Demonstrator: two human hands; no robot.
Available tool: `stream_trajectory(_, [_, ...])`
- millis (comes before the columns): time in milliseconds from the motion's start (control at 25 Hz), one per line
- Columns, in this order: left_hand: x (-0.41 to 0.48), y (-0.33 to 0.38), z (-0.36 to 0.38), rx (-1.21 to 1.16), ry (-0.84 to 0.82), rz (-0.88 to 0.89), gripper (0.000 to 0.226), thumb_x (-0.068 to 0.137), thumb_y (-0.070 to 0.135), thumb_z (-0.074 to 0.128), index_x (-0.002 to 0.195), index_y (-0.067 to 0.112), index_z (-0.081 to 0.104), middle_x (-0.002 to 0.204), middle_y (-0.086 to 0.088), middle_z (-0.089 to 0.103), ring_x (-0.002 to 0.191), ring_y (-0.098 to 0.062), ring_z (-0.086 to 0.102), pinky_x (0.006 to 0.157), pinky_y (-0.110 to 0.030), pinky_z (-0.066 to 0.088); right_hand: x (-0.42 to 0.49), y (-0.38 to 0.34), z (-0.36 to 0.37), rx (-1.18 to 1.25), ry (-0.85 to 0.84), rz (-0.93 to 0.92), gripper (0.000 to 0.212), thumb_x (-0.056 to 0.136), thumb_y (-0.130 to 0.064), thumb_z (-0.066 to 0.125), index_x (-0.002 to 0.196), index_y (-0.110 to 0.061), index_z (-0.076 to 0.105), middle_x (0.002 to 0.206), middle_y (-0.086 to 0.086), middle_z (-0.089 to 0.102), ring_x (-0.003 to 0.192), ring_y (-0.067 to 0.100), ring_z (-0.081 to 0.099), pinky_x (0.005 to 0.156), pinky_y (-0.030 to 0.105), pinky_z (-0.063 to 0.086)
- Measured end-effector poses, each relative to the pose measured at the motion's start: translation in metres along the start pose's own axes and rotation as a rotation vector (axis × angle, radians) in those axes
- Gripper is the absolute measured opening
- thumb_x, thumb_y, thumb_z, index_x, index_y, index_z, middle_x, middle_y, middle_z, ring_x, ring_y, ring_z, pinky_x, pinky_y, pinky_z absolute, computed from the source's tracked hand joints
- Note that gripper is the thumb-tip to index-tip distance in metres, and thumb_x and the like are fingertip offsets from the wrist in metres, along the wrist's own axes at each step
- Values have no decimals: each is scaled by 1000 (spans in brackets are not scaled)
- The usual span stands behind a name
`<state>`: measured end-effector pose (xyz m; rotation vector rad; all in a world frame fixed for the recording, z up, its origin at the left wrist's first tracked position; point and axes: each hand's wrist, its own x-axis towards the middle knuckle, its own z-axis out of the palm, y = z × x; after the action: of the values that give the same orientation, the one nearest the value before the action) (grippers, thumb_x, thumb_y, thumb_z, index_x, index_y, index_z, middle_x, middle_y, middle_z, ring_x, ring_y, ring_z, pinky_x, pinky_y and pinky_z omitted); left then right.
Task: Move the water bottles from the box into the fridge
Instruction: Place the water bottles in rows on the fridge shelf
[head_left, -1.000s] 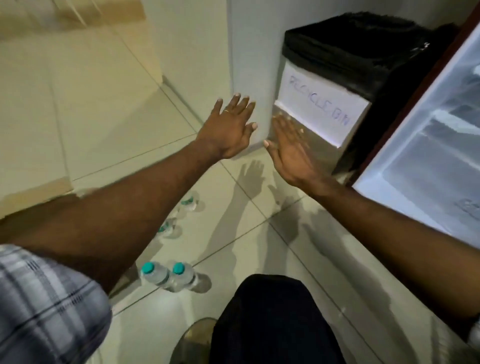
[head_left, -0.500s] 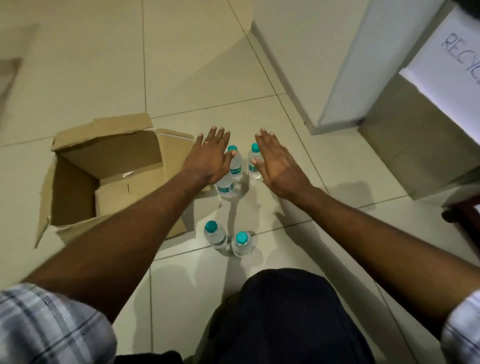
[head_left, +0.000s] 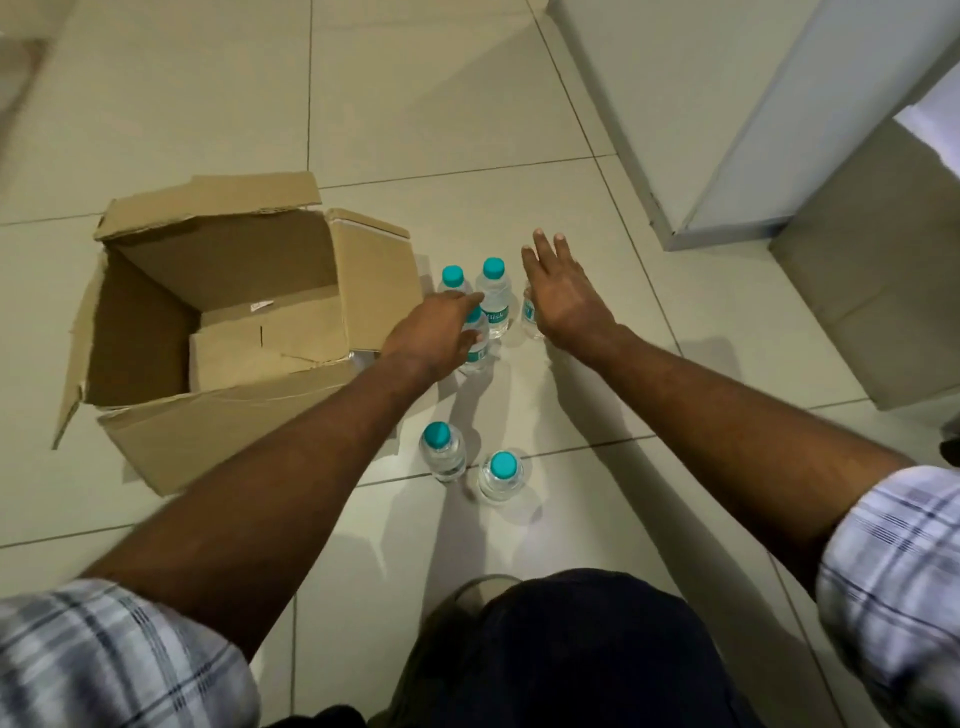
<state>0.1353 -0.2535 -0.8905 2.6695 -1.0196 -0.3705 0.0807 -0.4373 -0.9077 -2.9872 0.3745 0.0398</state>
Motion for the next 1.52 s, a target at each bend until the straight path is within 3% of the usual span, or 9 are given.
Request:
stream_trajectory(80, [5,0,3,-29,35,-25,47,93,24,66,137,20,53,135,-6,57,117,-25,58,102,-43,49,2,4,10,1,4,27,70,94,0,62,155,-7,28,165,15,16,151,37,20,120,45,28])
stream_trajectory(200, [8,1,5,-7,34,-22,42,91,20,68,132,16,59,129,-9,56,111,-26,58,101,-42,50,-5,6,15,11,140,9,46,87,3,69,130,-8,55,137,18,47,119,33,49,94,43,55])
stream_trajectory(280, [7,5,3,1,30,-1,41,89,17,70,129,13,61,126,-9,57,110,-26,58,101,-42,50,-12,10,13,44,165,10,37,87,2,70,121,-9,60,121,17,55,108,32,53,85,41,56])
stream_trajectory(400, [5,17,-7,7,3,23,41,86,16,72,126,10,62,122,-8,58,108,-27,59,100,-41,50,-27,22,3,155,172,86,36,85,2,70,118,-11,62,112,16,57,102,32,56,84,41,56])
stream_trajectory(640, [15,90,-61,57,-34,150,35,82,24,75,114,11,70,112,-9,60,98,-24,59,85,-34,52,-95,53,-58,318,287,166,38,85,-3,74,120,-10,62,114,13,59,101,28,58,91,39,55])
stream_trajectory(800, [17,178,-109,88,-39,352,35,78,27,80,110,16,72,110,-4,62,90,-17,53,74,-27,44,-147,86,-132,333,343,291,37,89,-7,70,124,-13,61,121,10,58,108,24,56,94,34,52])
stream_trajectory(1160, [-37,413,-188,129,125,873,34,71,26,83,101,18,70,94,2,60,78,-15,51,66,-25,39,-295,137,-302,241,914,580,39,90,-2,65,126,-14,58,126,8,52,111,23,49,91,32,47])
stream_trajectory(1280, [-66,489,-225,75,220,1067,33,72,24,84,100,17,68,94,3,57,80,-17,54,65,-27,40,-344,157,-352,170,1113,655,43,87,0,68,126,-16,58,126,8,53,113,24,50,99,32,47])
stream_trajectory(1520, [-94,620,-268,-157,441,1491,28,80,20,75,102,16,59,102,-5,52,88,-18,49,70,-29,38,-410,217,-432,51,1574,693,30,90,-1,67,118,-11,61,119,8,54,111,20,54,94,33,51])
